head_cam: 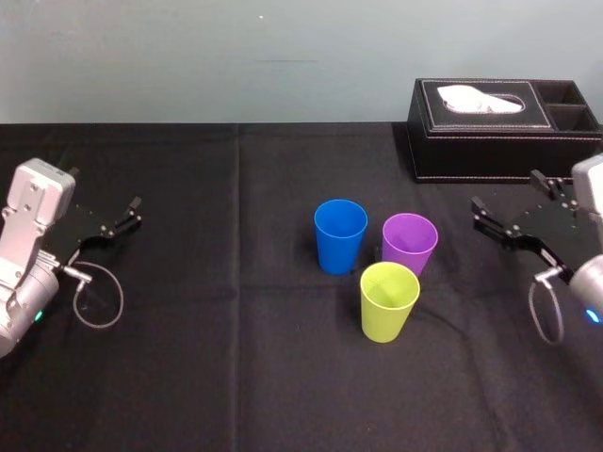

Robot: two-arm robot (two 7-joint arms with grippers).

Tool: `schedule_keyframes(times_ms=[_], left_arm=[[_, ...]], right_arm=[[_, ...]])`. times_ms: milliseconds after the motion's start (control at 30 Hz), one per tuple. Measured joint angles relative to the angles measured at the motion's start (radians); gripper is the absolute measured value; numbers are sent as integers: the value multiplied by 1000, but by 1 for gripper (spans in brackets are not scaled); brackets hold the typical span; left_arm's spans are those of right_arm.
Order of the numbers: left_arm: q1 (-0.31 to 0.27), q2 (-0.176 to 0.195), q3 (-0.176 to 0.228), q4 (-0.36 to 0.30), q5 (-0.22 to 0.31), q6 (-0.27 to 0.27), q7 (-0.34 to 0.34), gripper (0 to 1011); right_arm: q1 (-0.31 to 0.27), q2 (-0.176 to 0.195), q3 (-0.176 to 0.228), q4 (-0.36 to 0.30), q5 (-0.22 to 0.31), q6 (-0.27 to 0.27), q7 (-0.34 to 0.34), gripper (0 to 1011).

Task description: Stack the three plastic cups sequentially using one hand.

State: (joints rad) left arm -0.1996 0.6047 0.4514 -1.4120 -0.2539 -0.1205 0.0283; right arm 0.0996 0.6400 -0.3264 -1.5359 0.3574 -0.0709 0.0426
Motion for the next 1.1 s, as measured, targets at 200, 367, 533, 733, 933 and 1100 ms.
schedule_keyframes(times_ms=[200, 367, 533, 733, 933, 1100], left_arm=[[0, 0, 0, 0, 0, 0, 0, 1011], [0, 0, 0, 0, 0, 0, 0, 1011], [0, 0, 0, 0, 0, 0, 0, 1011], [0, 0, 0, 0, 0, 0, 0, 1011], [0, 0, 0, 0, 0, 0, 0, 1011], [0, 0, 0, 0, 0, 0, 0, 1011]], right_arm=[[-97, 69, 52, -78, 29, 16, 41, 1003], [-207, 129, 107, -141, 68, 5, 89, 1003], [-299, 163, 147, -179, 102, -23, 135, 1003], [-407, 191, 177, -218, 148, -67, 225, 1003], [-461, 202, 180, -241, 173, -101, 306, 1003], [-482, 195, 168, -261, 176, -118, 353, 1003]])
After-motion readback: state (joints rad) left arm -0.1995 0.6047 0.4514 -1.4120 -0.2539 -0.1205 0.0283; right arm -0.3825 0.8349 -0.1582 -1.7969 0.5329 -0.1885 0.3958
